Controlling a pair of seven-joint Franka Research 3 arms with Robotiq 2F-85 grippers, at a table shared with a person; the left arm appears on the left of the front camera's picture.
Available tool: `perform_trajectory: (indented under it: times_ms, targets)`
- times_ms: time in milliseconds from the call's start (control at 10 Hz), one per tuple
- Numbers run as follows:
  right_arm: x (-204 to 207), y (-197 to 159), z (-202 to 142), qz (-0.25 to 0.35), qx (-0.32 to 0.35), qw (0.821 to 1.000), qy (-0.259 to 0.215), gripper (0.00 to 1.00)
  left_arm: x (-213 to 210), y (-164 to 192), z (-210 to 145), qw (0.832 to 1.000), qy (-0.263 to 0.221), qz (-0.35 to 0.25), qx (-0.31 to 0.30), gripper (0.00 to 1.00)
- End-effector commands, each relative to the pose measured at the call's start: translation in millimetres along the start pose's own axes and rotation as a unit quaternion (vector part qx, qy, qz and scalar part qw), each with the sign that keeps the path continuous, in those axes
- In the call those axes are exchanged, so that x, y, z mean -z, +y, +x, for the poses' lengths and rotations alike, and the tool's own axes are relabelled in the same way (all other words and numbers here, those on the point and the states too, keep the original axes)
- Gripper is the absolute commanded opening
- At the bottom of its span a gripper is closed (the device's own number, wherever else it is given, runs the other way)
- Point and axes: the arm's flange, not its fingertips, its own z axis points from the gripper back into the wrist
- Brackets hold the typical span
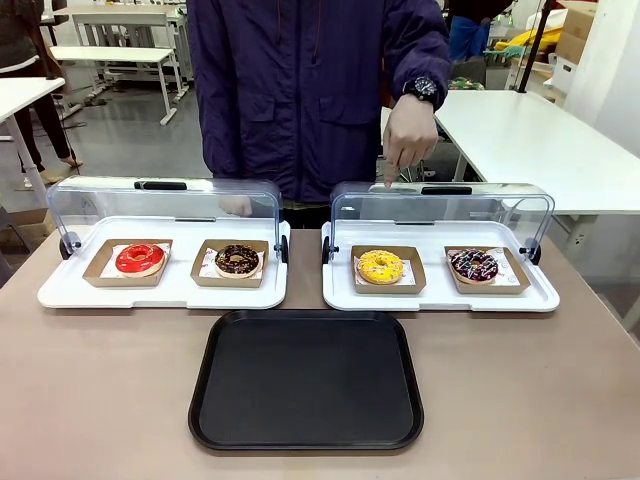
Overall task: Move the third donut from the left to the tray.
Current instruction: Pick up the Paper togo box containing the Donut indicated by the person and place it on the Handle tray.
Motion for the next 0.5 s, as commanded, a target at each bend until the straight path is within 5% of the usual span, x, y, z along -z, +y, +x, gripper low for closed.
perform_trajectory:
  times_ms: [0,400]
  targets:
    - [0.8,-2.3,2.9,-0.001,-0.014,1.0,-0.012,1.0,-1.3,-0.2,1.9,1.0,-0.002,-0.003,0.0,1.0]
    - [0.8,-2.3,2.9,-0.001,-0.014,1.0,-0.012,1.0,-1.3,-0.2,1.9,1.0,-0.002,-0.003,0.0,1.0]
